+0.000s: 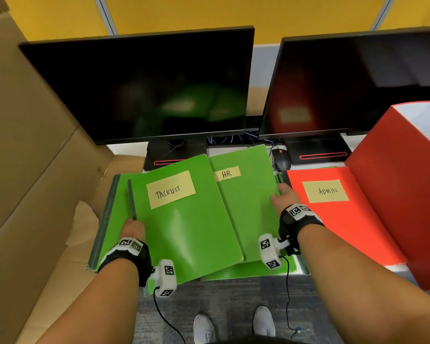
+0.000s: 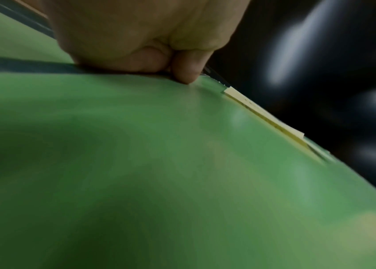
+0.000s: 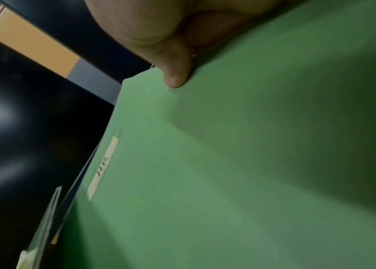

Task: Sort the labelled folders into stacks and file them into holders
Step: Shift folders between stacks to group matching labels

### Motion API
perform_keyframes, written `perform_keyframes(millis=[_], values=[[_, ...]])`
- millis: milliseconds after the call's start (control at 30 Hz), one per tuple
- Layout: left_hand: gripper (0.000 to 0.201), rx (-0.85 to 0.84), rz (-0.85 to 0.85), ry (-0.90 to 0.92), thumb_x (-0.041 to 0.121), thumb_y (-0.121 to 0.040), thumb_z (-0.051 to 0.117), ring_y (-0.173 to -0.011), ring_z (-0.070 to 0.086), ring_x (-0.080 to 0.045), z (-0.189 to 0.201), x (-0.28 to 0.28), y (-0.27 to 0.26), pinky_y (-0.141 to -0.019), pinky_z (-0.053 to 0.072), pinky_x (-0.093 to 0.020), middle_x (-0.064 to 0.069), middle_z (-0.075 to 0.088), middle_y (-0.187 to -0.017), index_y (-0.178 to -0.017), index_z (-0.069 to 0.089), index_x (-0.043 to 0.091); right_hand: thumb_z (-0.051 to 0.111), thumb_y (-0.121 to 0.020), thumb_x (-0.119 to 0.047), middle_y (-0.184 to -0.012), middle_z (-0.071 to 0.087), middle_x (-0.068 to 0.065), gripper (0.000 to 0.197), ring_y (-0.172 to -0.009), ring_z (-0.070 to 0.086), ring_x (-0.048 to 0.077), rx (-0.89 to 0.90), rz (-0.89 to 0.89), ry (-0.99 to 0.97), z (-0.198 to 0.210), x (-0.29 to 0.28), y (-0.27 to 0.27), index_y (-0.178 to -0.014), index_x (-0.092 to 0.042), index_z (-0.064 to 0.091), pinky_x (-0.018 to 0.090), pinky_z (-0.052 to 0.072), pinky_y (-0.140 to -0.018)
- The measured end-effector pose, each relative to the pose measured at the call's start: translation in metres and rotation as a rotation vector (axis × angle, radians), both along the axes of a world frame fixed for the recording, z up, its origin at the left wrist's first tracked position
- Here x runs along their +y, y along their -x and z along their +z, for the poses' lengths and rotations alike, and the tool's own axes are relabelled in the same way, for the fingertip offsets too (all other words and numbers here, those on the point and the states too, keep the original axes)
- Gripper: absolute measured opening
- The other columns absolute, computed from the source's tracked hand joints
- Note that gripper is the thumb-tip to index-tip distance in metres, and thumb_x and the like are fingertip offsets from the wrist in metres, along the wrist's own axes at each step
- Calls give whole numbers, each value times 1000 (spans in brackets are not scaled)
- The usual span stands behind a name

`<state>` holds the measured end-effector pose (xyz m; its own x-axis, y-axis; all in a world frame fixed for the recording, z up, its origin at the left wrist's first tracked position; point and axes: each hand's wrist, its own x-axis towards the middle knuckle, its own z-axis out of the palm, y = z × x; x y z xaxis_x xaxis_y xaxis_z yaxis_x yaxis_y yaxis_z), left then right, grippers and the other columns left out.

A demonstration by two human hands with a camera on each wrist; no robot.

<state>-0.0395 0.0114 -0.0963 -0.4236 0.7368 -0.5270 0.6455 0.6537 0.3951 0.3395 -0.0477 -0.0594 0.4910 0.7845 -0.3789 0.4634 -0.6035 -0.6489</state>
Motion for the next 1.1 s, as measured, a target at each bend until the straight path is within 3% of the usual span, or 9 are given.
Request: perform_keyframes(millis=[67, 200, 367, 467, 567, 700, 800, 967, 1100], values=[[37, 20, 18, 15, 1, -97, 37, -119, 49, -42, 7, 0, 11, -86, 38, -37, -30, 48, -133, -131, 44, -11, 47, -90, -7, -115, 59, 18, 39, -87, 54, 25, 32, 23, 20, 2, 3, 5, -129, -9, 49, 25, 41, -74], [36, 41, 11, 21, 4, -99, 36, -122, 48, -41, 13, -5, 32, -98, 39, -41, -30, 46, -135, -128, 48, -14, 46, -94, -9, -134, 49, 17, 49, -116, 53, 30, 79, 51, 78, 9, 9, 23, -142, -10, 36, 26, 41, -89], [34, 73, -30, -16, 5, -101, 37, -123, 48, -40, 22, -17, 59, -101, 37, -41, -31, 49, -133, -123, 53, -15, 46, -93, -3, -122, 57, 20, 42, -106, 58, 33, 160, 107, 52, 7, 16, 64, -135, -9, 44, 25, 43, -77], [35, 61, 15, -25, 4, -101, 35, -125, 47, -39, 33, -27, 74, -103, 36, -41, -30, 49, -134, -126, 51, -14, 46, -91, -2, -106, 61, 15, 43, -83, 54, 24, 192, 136, 31, 0, 24, 88, -132, -12, 48, 22, 40, -69], [36, 76, 8, -21, 5, -103, 32, -125, 48, -37, 28, -31, 95, -104, 36, -39, -28, 49, -135, -128, 52, -11, 46, -90, 0, -113, 62, 14, 46, -82, 51, 20, 211, 161, 31, -5, 34, 109, -133, -15, 49, 20, 37, -60], [35, 78, 38, -19, 2, -100, 37, -121, 50, -42, 21, -26, 121, -104, 38, -47, -31, 50, -132, -130, 48, -12, 47, -90, -1, -111, 61, 11, 46, -85, 55, 22, 260, 151, 22, -8, 45, 143, -133, -16, 50, 19, 42, -60], [35, 113, -13, 38, 3, -101, 35, -121, 50, -40, 21, -23, 132, -102, 39, -42, -30, 51, -131, -127, 51, -12, 50, -89, -6, -120, 57, 11, 44, -101, 59, 28, 243, 201, 114, -15, 50, 166, -133, -14, 49, 21, 43, -77], [35, 118, -78, 91, 8, -102, 35, -121, 51, -36, 23, -17, 137, -96, 38, -33, -29, 52, -130, -123, 54, -13, 51, -84, -6, -115, 58, 14, 38, -95, 58, 27, 177, 274, 228, -27, 56, 183, -122, -7, 53, 30, 48, -84], [35, 137, -81, 112, 8, -102, 34, -124, 49, -35, 22, -12, 134, -100, 37, -34, -28, 51, -133, -126, 53, -11, 59, -82, -2, -100, 53, 4, 51, -84, 60, 26, 329, 178, 154, -26, 61, 199, -126, -23, 44, 38, 56, -79]])
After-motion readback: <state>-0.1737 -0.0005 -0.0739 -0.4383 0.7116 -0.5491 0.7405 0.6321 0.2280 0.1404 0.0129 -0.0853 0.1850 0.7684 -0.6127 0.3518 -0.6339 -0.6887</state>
